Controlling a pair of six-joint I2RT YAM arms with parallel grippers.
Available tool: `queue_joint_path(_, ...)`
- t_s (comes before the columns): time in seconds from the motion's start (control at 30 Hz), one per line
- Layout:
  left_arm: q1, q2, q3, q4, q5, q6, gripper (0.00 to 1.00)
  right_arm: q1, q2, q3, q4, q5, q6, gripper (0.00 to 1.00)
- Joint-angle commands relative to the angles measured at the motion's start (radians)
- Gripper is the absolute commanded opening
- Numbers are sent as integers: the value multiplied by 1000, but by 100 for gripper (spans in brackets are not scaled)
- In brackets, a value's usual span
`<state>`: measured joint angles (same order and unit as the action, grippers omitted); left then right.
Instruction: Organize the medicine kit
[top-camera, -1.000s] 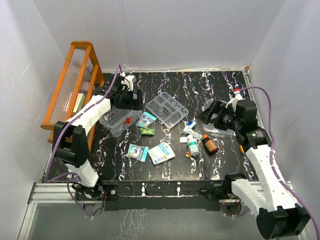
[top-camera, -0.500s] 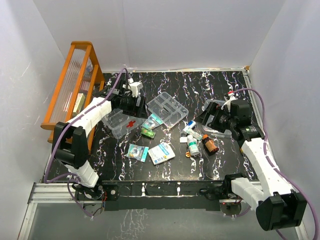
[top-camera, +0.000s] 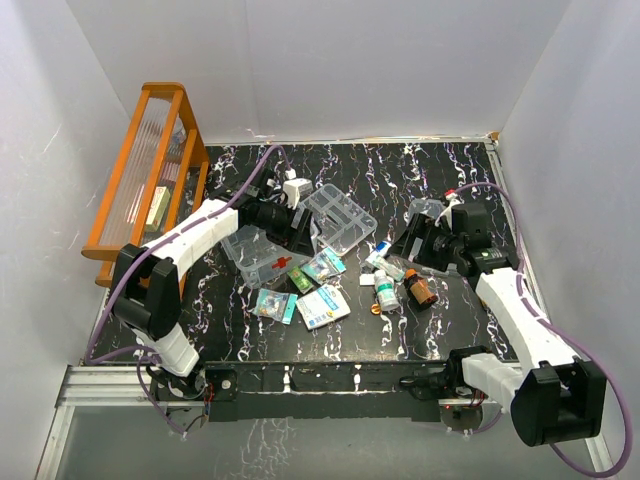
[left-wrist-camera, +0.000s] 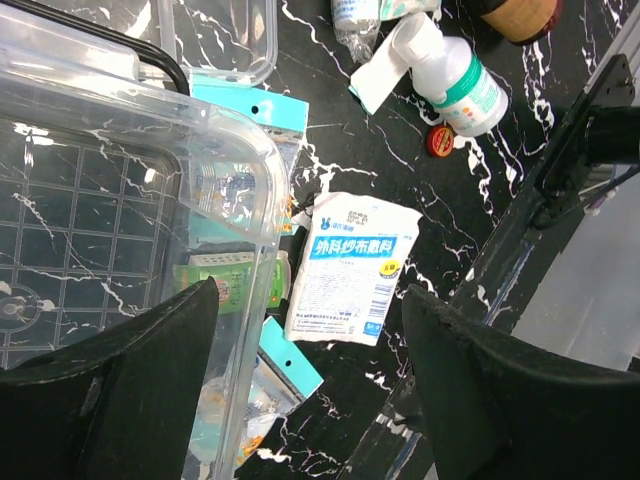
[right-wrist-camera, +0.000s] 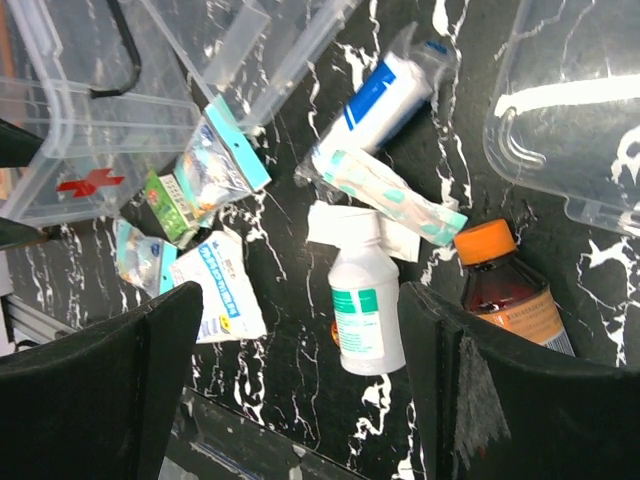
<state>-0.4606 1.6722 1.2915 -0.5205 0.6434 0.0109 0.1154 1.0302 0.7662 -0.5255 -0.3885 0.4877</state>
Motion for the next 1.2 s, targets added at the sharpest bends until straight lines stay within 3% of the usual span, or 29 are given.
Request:
queue_joint_path(0.0,-6,-12,13,-79,60,95,73,23,18,-10,-18,48,-31,76)
queue_joint_path(0.37,-7,-148,60,-61,-116,49,80,301,113,-10,-126,375,60,66)
queue_joint_path(0.87,-7,-364,-25,181,-291,-227,86,347,265,-23,-27,357,70,42)
queue_joint_path(1.0,-7,-380,-31,205,-306,-244,87,347,278,-29,-13,364,48,42)
queue_joint_path(1.17,-7,-392,-35,212,-346,-264,88,346,304,-25,13,337,32,49)
